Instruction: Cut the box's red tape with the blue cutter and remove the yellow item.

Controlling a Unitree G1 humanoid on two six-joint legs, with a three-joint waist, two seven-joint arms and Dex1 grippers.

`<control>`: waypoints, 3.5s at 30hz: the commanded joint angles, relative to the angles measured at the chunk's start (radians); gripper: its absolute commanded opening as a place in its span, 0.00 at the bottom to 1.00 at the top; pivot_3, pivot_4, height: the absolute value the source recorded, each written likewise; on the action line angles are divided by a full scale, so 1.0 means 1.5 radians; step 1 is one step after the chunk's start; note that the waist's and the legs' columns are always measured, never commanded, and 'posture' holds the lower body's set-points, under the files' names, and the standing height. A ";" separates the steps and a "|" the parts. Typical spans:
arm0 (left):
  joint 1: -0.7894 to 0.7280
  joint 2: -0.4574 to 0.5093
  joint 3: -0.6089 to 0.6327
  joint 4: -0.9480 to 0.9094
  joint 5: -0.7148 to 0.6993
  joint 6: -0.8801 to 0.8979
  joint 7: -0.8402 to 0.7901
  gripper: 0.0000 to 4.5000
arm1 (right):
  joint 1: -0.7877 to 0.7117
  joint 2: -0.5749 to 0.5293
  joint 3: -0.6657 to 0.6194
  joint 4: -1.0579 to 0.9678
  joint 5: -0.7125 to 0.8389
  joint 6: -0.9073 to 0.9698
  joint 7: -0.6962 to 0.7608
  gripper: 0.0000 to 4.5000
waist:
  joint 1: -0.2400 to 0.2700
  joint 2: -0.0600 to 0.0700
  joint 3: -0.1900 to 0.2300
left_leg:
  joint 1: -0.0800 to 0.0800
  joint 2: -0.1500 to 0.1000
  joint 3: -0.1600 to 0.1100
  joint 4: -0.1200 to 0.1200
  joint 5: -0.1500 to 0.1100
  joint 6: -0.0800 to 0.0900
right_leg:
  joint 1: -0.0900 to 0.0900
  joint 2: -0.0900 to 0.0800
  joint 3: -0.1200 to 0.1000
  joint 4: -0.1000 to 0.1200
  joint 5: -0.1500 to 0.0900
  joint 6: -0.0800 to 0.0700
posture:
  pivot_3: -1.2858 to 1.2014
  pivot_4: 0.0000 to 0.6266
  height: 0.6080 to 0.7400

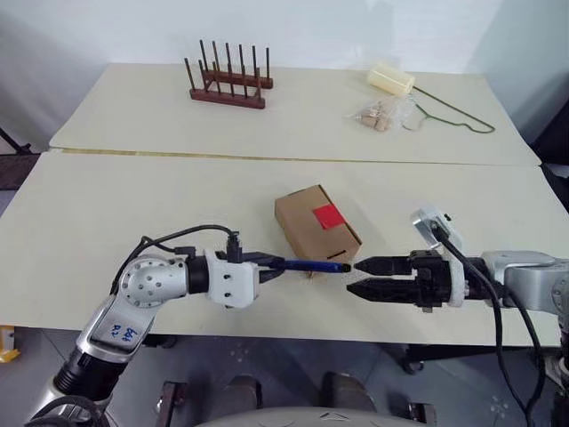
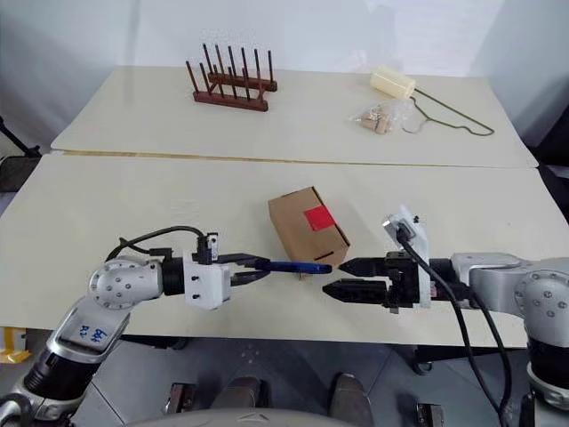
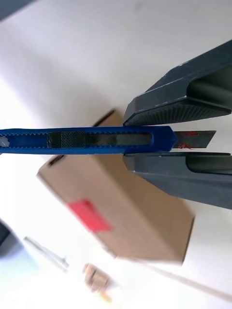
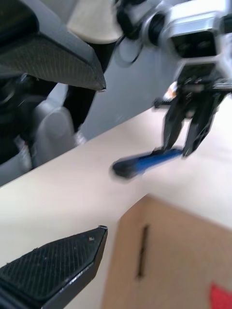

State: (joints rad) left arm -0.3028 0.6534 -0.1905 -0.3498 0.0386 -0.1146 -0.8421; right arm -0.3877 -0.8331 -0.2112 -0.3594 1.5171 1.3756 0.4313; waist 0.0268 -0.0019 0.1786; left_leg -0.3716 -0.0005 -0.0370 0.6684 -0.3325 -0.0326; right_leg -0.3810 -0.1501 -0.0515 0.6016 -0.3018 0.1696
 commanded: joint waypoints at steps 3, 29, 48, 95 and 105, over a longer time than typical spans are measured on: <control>-0.017 -0.010 -0.024 0.000 0.018 -0.015 -0.002 0.10 | -0.034 -0.035 0.061 0.034 0.190 -0.059 -0.175 1.00 | -0.001 0.000 0.000 | 0.000 0.000 0.000 0.000 0.000 0.001 | 0.000 0.000 0.000 -0.001 0.000 0.000 | 0.52 0.24 1.00; -0.036 -0.019 -0.032 0.003 0.039 -0.008 0.010 0.10 | -0.091 -0.031 0.177 0.071 0.220 -0.118 -0.250 0.38 | -0.001 0.000 0.000 | -0.002 0.000 0.000 -0.001 -0.001 0.001 | -0.002 0.000 0.000 -0.002 0.000 0.000 | 0.52 0.24 1.00; -0.018 -0.032 -0.006 -0.037 -0.041 0.042 -0.006 0.32 | -0.077 -0.028 0.175 0.074 0.189 -0.100 -0.200 0.03 | -0.001 0.000 0.000 | -0.002 0.000 0.000 -0.001 -0.001 0.001 | -0.002 0.000 0.000 -0.002 0.000 0.000 | 0.52 0.24 1.00; -0.351 -0.172 -0.060 0.420 -0.094 0.267 -0.053 0.00 | -0.402 -0.065 0.050 0.087 -0.126 0.144 -0.238 0.03 | -0.011 -0.002 0.002 | -0.011 0.000 0.004 0.002 -0.001 0.001 | -0.012 0.000 0.000 0.001 0.001 0.001 | 0.52 0.24 1.00; -0.335 -0.185 -0.057 0.400 -0.086 0.292 -0.045 0.00 | -0.390 -0.010 0.056 0.061 -0.159 0.159 -0.288 0.03 | -0.003 -0.002 0.002 | -0.011 0.000 0.004 0.008 -0.001 0.002 | -0.012 -0.001 0.000 0.005 0.001 0.001 | 0.52 0.24 1.00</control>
State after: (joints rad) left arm -0.8342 0.3735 -0.2556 0.2723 -0.1086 0.3080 -0.9009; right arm -0.9694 -0.8467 -0.1131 -0.2357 1.2957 1.6091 0.0050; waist 0.0224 -0.0052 0.1809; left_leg -0.3887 -0.0003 -0.0309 0.6803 -0.3344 -0.0295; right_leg -0.3989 -0.1509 -0.0510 0.6101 -0.3004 0.1712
